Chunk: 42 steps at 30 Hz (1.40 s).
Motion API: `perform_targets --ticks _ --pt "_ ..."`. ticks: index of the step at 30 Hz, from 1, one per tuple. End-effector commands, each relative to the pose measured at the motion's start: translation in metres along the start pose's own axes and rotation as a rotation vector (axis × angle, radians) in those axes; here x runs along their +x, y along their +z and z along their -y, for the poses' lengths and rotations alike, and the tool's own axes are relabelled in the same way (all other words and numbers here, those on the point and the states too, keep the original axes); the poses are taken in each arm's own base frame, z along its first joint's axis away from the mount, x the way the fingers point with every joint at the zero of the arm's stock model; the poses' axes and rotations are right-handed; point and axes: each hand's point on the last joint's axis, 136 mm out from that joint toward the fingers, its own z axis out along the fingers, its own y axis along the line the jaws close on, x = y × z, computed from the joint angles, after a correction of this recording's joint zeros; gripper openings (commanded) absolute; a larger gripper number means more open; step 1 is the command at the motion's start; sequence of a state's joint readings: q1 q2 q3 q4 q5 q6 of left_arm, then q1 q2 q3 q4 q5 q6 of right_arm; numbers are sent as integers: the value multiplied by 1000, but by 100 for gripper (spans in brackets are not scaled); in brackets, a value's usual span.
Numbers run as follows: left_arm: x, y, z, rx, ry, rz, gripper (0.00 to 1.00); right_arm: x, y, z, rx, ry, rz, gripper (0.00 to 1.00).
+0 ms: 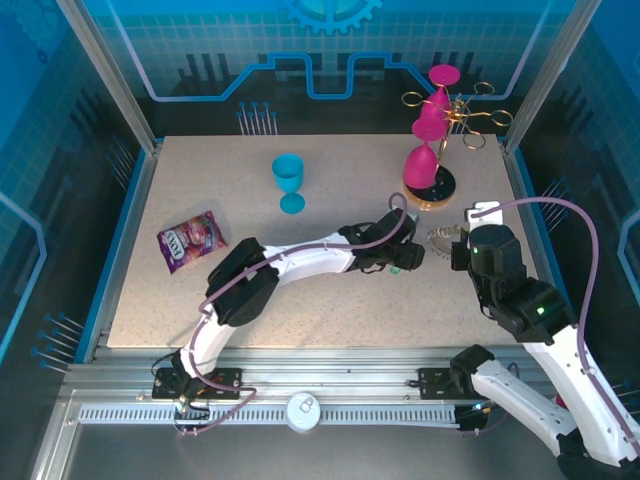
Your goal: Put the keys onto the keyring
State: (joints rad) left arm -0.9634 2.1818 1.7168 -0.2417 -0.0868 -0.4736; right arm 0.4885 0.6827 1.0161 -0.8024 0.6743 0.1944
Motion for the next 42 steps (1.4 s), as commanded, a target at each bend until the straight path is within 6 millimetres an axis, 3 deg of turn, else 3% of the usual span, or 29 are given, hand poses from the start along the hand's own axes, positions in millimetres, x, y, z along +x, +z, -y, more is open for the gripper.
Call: perform_targets --ticks 1,6,14,28,36,42 --pt "18 15 -8 -75 95 -95 52 -15 -11 14 34 26 49 0" --pt "26 37 -14 -108 152 -145 49 -15 -12 13 26 24 50 0" --pt "22 55 -24 -174 224 -142 46 -12 -9 7 0 20 37 0" --pt "30 68 -40 -241 262 -169 21 -9 -8 2 -25 14 27 0" --pt "20 58 -39 -256 271 -134 1 -9 -9 1 -35 12 26 0" --pt "-1 17 -34 -242 279 -24 0 -7 -6 -6 -60 -4 11 0"
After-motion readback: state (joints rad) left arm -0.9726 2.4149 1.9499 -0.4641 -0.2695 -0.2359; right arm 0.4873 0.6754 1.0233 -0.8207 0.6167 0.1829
